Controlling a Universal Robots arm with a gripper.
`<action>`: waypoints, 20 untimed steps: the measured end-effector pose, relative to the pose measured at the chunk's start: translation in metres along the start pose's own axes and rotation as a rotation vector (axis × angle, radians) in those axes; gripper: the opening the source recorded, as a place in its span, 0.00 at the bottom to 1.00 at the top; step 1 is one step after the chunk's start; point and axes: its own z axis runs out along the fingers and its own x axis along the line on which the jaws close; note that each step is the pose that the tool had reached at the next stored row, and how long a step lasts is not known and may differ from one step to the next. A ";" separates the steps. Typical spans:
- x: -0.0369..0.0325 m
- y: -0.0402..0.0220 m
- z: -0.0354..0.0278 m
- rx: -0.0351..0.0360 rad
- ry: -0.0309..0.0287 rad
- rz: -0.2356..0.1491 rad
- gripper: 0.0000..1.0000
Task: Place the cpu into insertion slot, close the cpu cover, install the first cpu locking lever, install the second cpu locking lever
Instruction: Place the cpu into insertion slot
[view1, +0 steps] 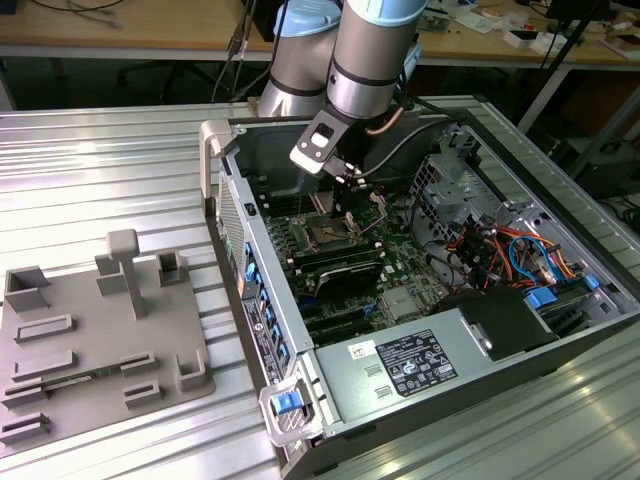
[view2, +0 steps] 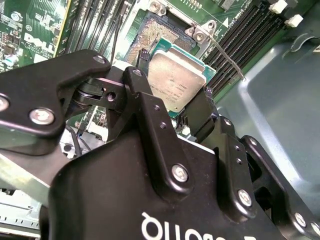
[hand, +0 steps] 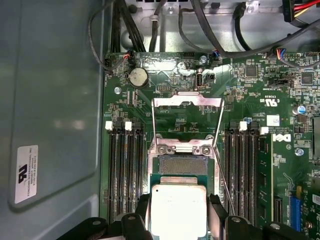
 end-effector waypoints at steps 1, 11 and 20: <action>0.0000 -0.0001 0.0024 0.0006 -0.0004 0.000 0.55; -0.0007 0.0035 0.0231 0.0011 -0.0012 0.000 0.55; -0.0011 0.0031 0.0299 0.0010 -0.0025 0.000 0.55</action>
